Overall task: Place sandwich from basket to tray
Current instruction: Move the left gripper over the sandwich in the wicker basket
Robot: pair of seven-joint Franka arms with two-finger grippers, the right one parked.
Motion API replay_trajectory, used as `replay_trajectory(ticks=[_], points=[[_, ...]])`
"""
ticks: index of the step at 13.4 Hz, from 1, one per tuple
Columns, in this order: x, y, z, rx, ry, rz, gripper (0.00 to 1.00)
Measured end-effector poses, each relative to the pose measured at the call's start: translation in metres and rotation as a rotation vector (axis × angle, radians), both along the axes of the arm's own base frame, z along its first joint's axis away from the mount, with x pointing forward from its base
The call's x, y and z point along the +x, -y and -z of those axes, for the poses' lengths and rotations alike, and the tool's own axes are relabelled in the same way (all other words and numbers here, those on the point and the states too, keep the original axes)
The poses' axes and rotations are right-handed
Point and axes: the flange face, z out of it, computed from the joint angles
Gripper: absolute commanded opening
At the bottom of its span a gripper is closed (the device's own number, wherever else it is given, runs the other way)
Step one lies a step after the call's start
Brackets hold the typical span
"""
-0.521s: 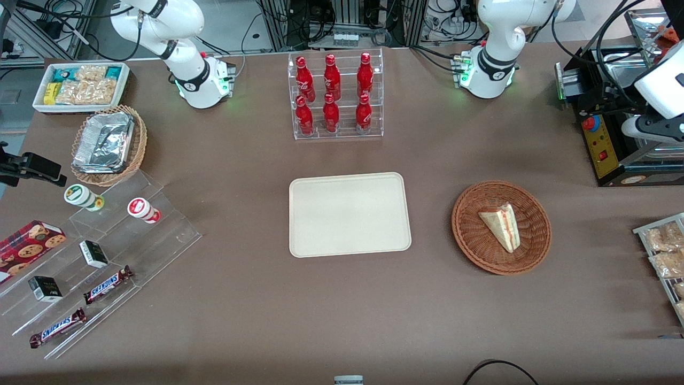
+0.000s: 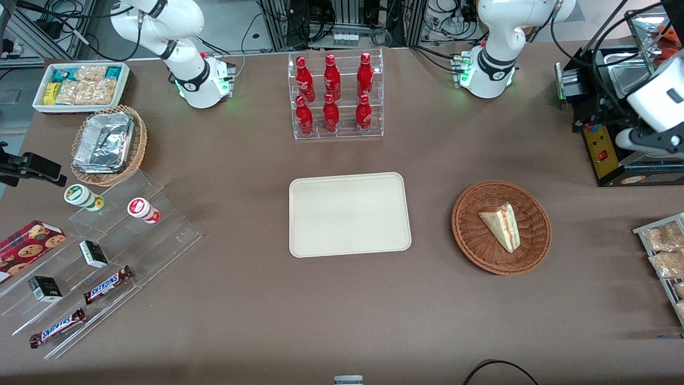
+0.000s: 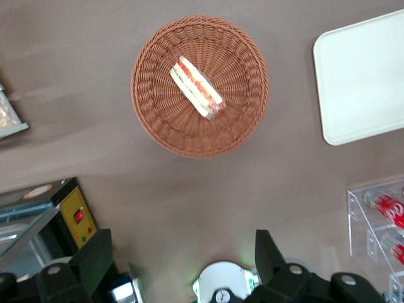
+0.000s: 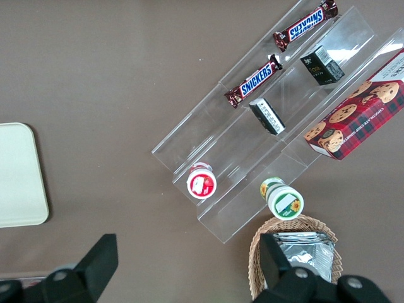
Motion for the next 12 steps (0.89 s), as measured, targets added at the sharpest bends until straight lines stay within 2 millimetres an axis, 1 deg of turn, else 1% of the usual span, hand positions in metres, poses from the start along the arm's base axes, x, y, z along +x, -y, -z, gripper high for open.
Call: replay_trajectory(ticks=[3, 4, 5, 7, 9, 12], points=[[0.011, 0.001, 0.078, 0.001, 0.003, -0.009, 1.00], [0.012, 0.001, 0.103, 0.003, 0.011, -0.022, 1.00], [0.012, 0.002, 0.124, 0.004, 0.020, -0.035, 1.00], [0.009, 0.003, 0.159, 0.006, 0.045, -0.062, 1.00], [0.006, 0.006, 0.188, 0.009, 0.081, -0.111, 1.00], [-0.002, 0.008, 0.225, 0.017, 0.135, -0.270, 1.00]])
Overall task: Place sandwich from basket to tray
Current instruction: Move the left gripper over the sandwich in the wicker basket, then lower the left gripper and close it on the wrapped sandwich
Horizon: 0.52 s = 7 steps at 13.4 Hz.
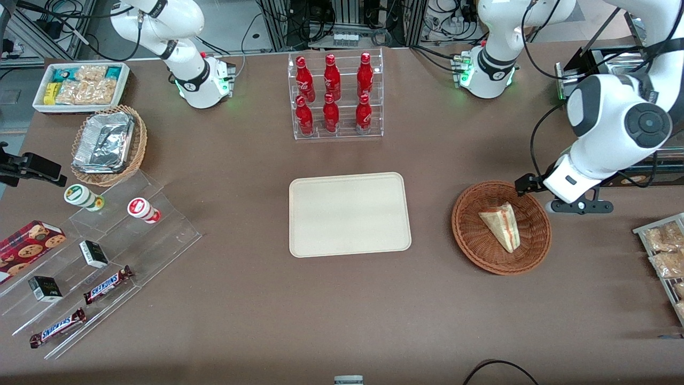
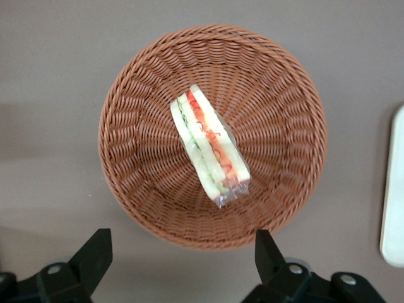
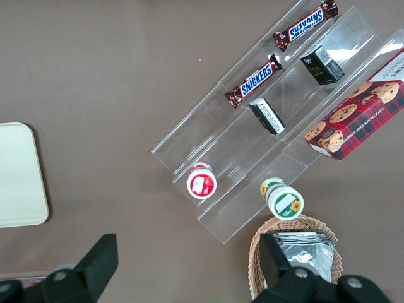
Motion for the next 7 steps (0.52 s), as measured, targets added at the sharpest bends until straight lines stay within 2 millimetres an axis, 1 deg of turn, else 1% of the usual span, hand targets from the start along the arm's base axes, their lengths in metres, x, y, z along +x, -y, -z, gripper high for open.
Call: replay_trajectory(ticks=[2, 5, 7], points=[[-0.004, 0.012, 0.017, 0.001, 0.013, -0.177, 1.00], [-0.002, 0.033, 0.033, 0.004, 0.014, -0.448, 1.00], [-0.001, 0.039, 0.043, 0.006, 0.008, -0.531, 1.00]])
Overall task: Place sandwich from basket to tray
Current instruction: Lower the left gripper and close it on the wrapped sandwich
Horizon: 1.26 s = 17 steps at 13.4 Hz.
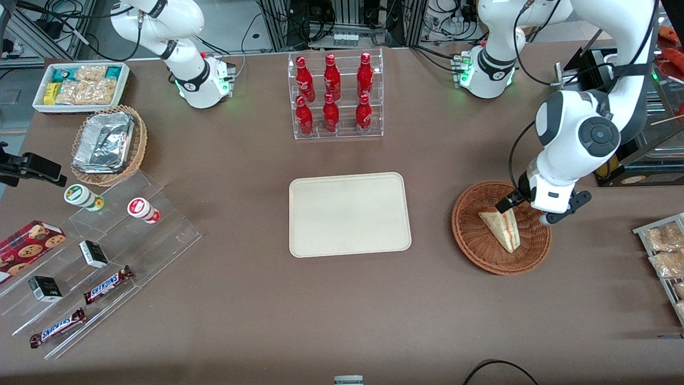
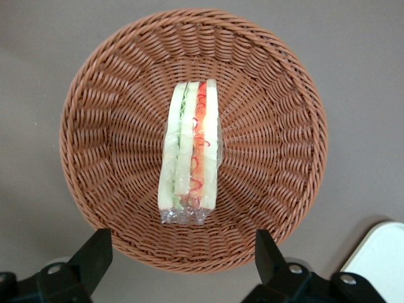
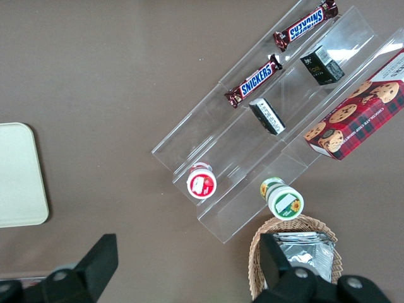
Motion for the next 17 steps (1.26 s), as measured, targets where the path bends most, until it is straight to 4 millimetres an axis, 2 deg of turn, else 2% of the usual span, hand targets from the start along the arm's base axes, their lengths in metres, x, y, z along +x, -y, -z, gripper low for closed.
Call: replay_trajectory(ticks=[6, 13, 14, 16, 17], points=[[0.004, -0.001, 0.023, 0.001, -0.033, -0.019, 1.00], [0.017, -0.005, 0.074, -0.007, -0.031, -0.033, 1.00], [0.017, -0.007, 0.079, -0.007, -0.037, -0.035, 0.93], [0.017, -0.008, 0.085, -0.006, -0.046, -0.038, 0.47], [0.017, -0.009, 0.086, -0.005, -0.047, -0.039, 0.20]])
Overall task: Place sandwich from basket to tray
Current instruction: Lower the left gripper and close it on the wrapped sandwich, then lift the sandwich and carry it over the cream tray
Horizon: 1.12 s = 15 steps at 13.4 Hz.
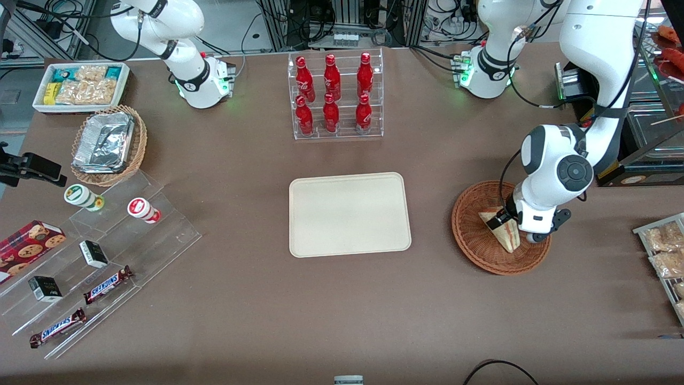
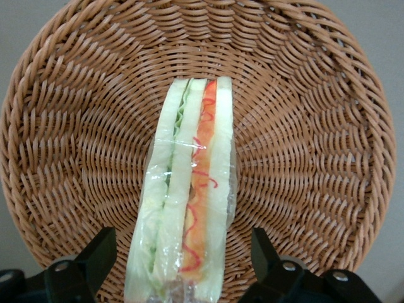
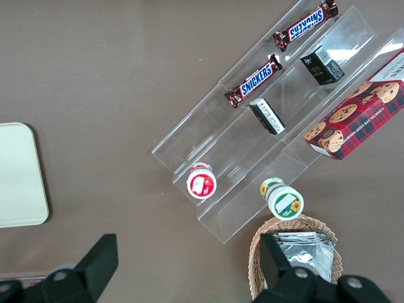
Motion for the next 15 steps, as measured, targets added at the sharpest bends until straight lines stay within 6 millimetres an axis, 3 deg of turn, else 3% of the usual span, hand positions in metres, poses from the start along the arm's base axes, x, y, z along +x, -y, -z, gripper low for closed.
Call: replay_trajectory(ticks=[1, 6, 8, 11, 13, 15], points=[[0.000, 0.000, 0.000, 0.000, 0.000, -0.001, 0.00], [0.000, -0.001, -0.006, 0.004, -0.021, 0.000, 0.00], [0.007, 0.000, -0.028, 0.009, -0.054, 0.001, 0.00], [0.025, 0.007, -0.083, 0.016, -0.097, 0.024, 0.00], [0.028, 0.023, -0.101, 0.009, -0.101, 0.107, 0.00], [0.026, 0.054, -0.112, 0.001, -0.111, 0.227, 0.00]])
